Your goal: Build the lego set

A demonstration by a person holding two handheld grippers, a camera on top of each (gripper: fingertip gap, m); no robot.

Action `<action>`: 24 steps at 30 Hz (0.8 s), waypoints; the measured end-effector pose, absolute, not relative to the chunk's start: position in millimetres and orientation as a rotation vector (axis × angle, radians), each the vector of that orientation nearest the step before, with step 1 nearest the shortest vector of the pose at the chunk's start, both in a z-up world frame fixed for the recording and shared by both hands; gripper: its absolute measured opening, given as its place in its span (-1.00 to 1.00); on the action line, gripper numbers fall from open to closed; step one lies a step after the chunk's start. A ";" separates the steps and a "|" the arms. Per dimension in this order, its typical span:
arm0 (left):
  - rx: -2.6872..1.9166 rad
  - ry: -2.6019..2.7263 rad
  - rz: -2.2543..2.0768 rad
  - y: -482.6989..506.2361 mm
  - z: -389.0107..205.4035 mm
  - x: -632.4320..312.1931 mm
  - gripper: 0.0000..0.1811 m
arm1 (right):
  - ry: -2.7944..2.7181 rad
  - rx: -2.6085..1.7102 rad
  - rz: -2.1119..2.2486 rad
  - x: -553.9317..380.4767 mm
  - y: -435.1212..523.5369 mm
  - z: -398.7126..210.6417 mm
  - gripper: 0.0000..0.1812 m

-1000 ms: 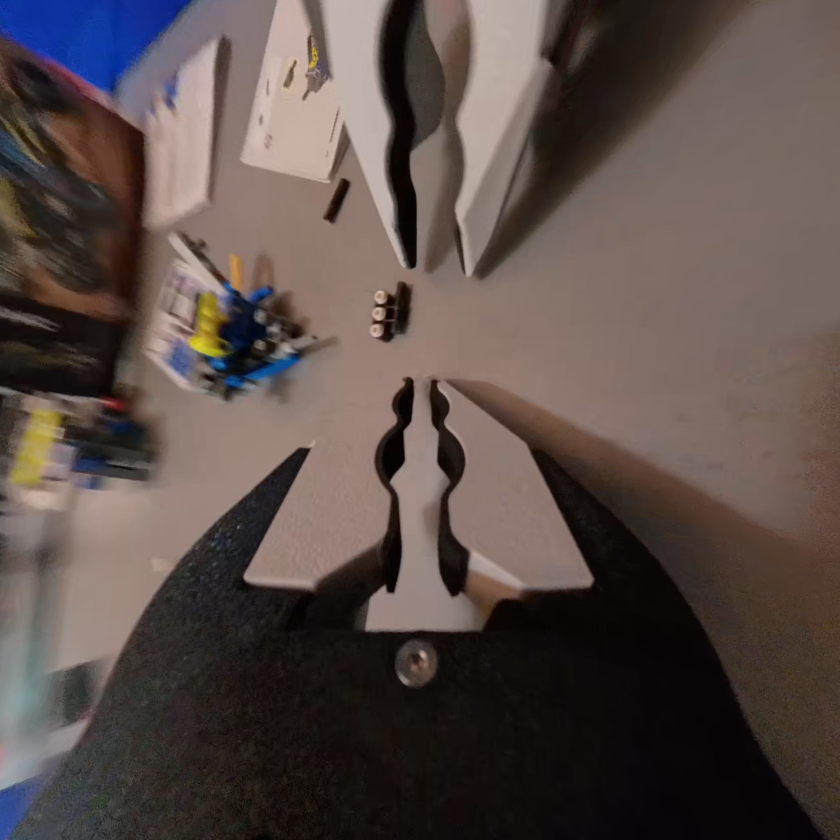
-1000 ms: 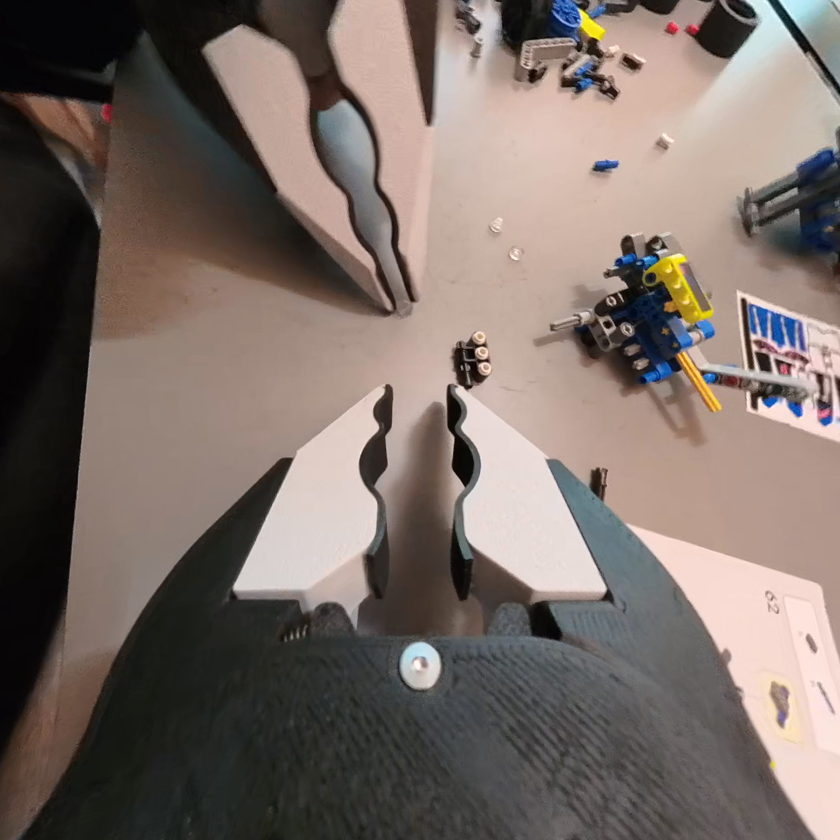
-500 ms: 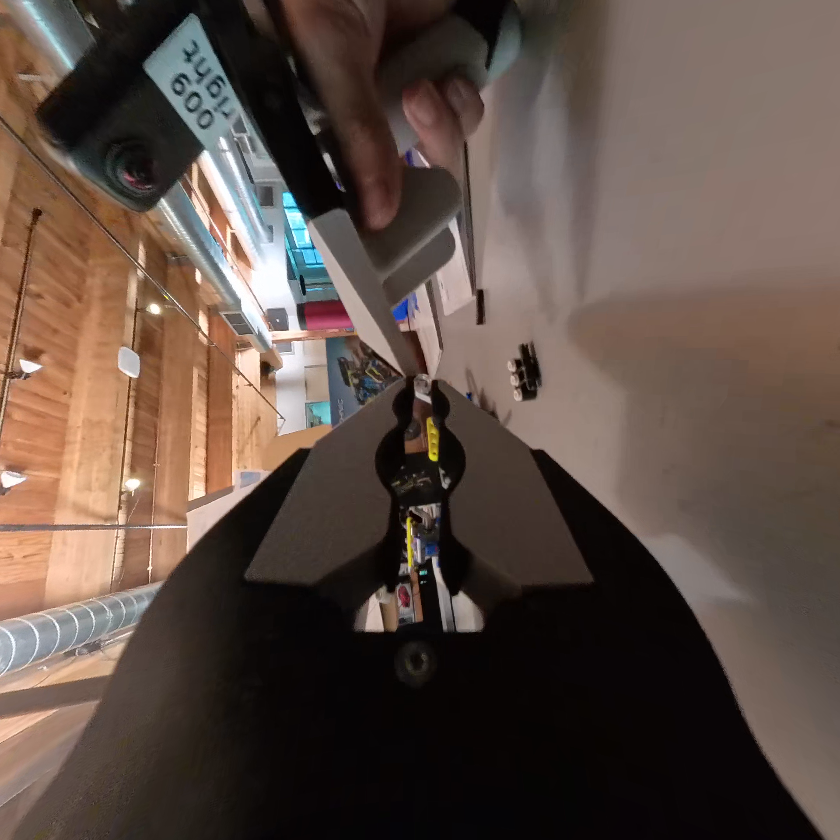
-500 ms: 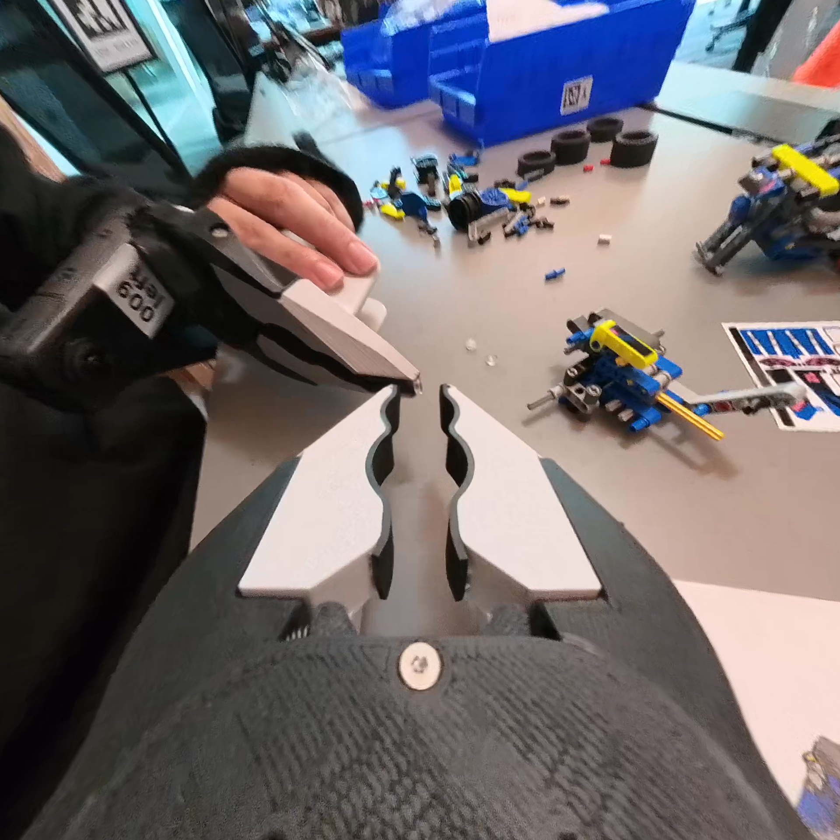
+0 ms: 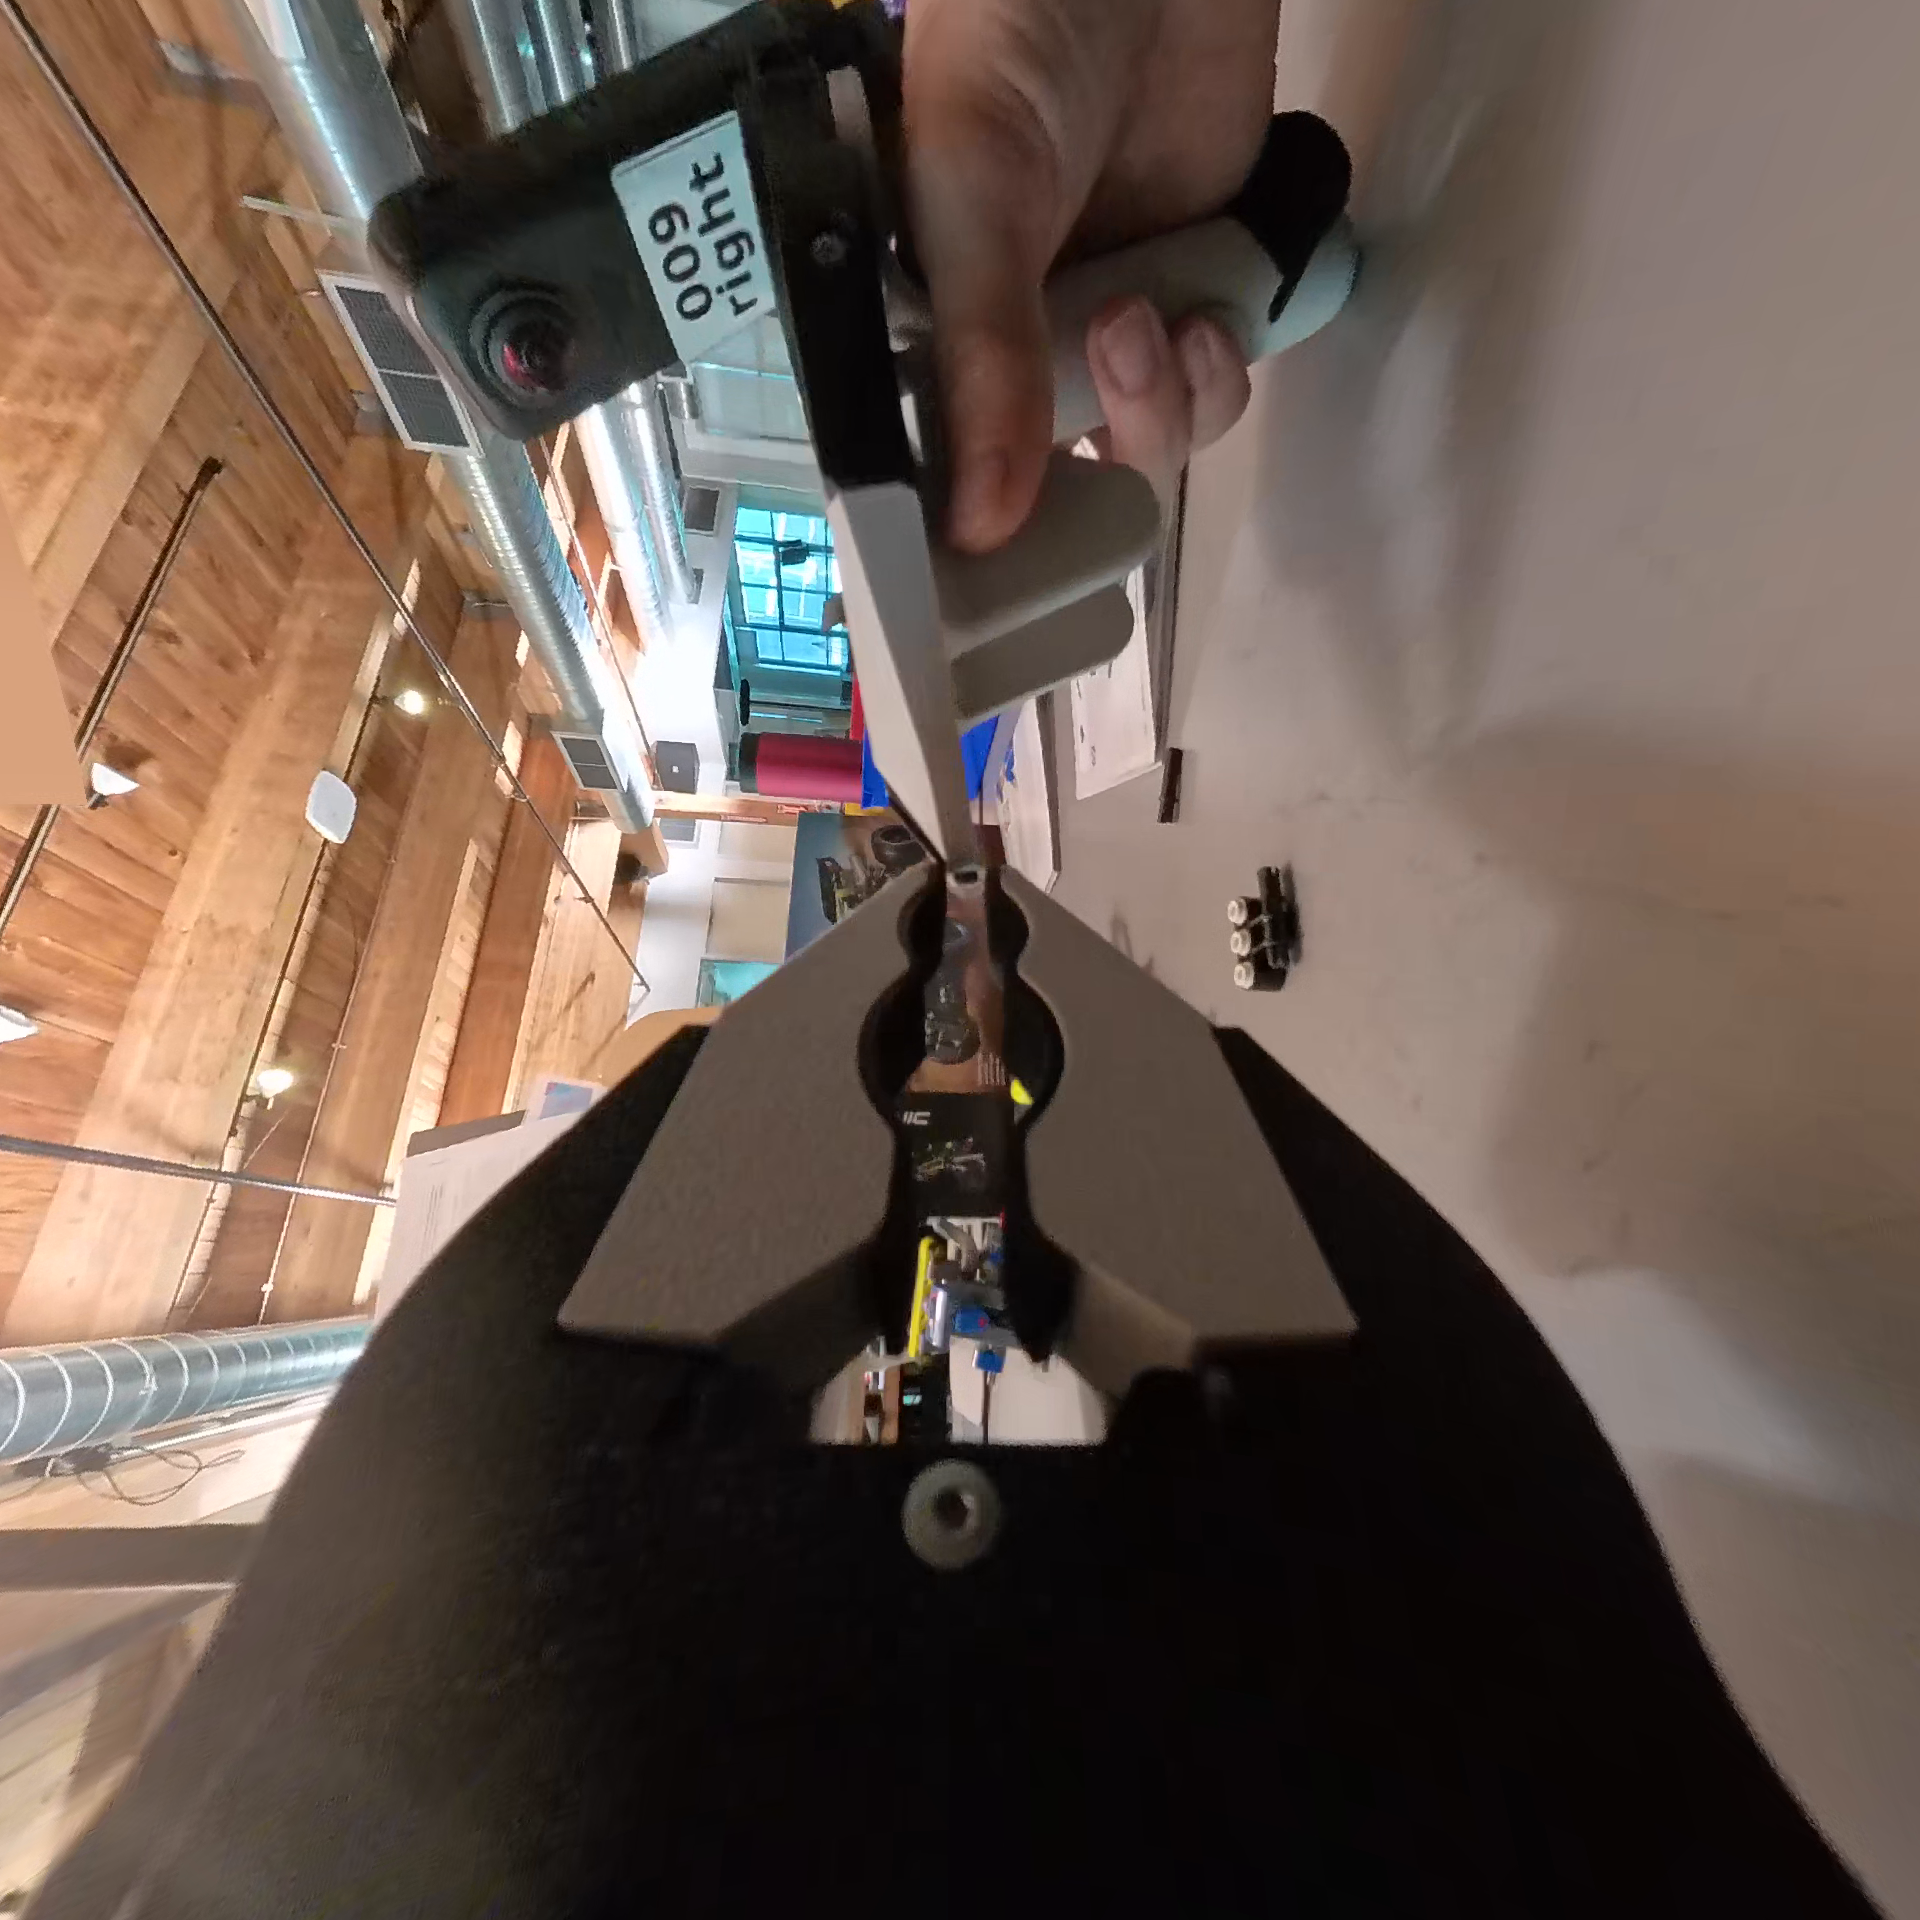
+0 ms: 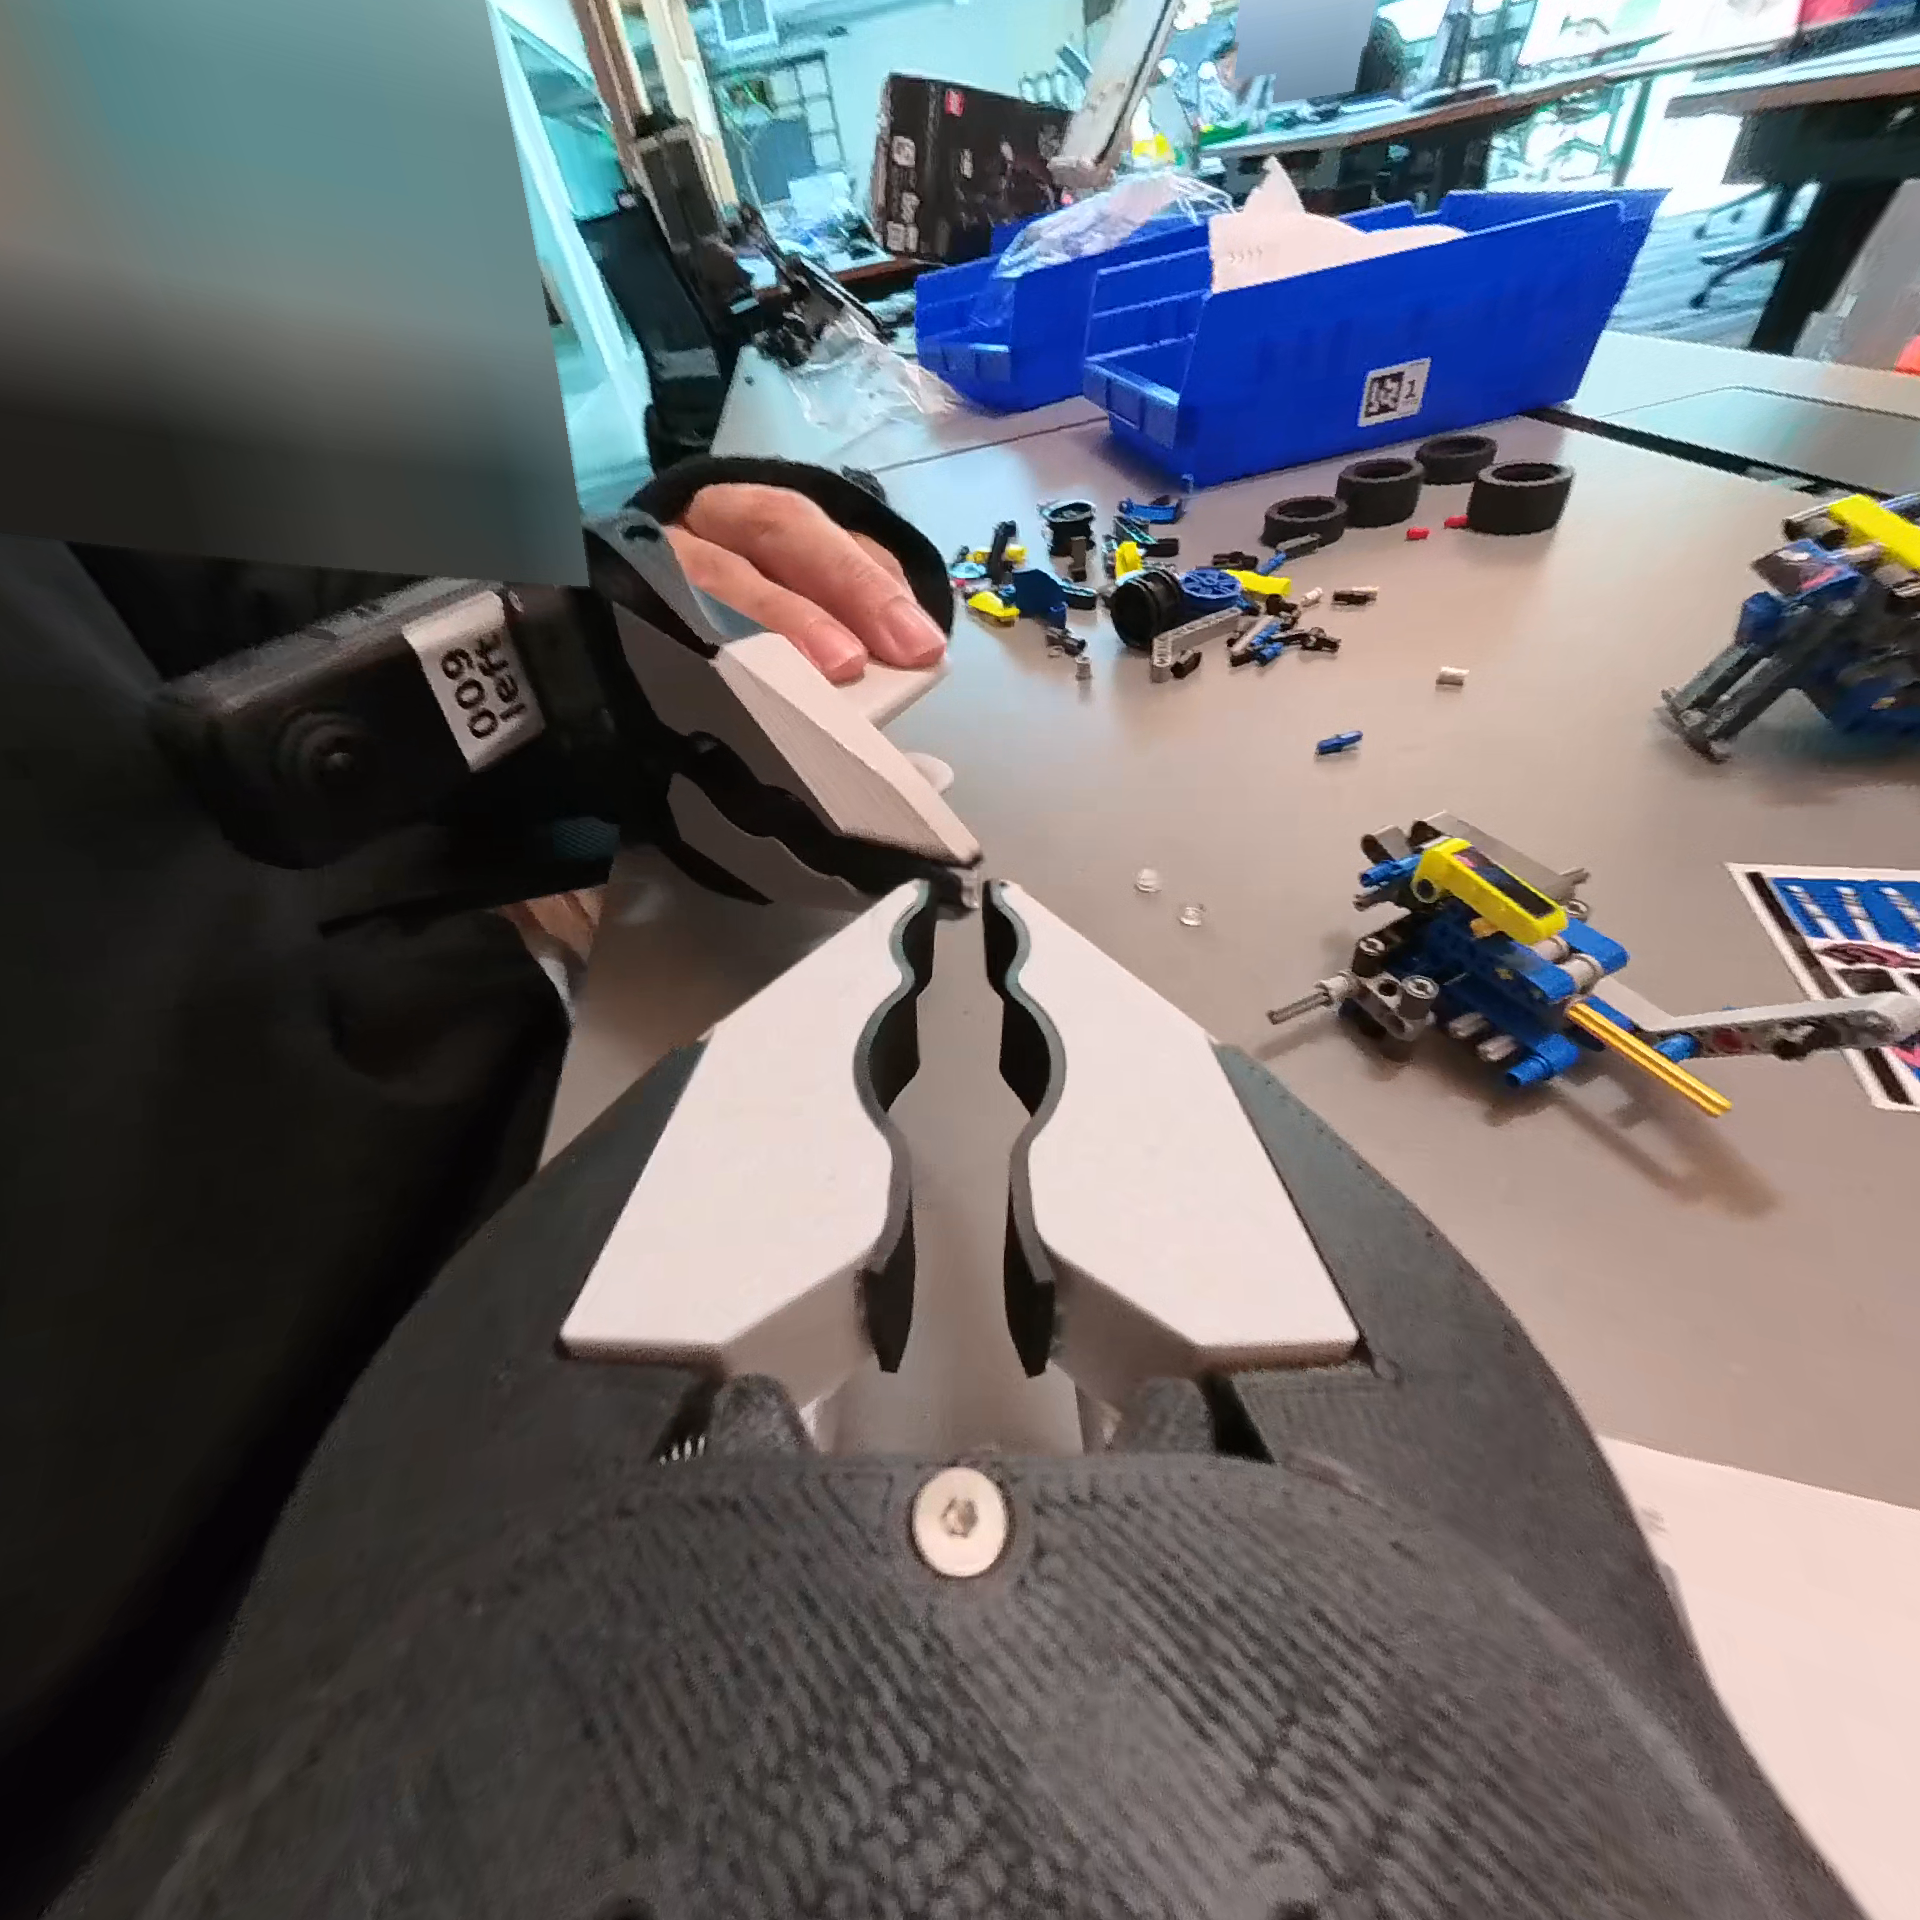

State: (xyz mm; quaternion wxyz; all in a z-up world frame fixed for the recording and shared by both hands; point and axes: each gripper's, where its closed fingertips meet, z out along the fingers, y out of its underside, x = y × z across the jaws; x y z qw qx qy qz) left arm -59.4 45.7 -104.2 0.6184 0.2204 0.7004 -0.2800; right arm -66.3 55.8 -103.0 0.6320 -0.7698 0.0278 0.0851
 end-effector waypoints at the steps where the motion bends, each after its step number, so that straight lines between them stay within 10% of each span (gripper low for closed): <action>1: 0.512 1.612 -0.647 45.2 -104.9 -60.1 -0.96 | 0.073 -1.757 0.206 -66.2 56.4 -102.5 -0.94; 24: -0.455 2.646 -1.167 71.3 -182.3 -66.8 -0.92 | -0.733 -2.162 -0.706 -69.8 61.1 -180.5 -0.98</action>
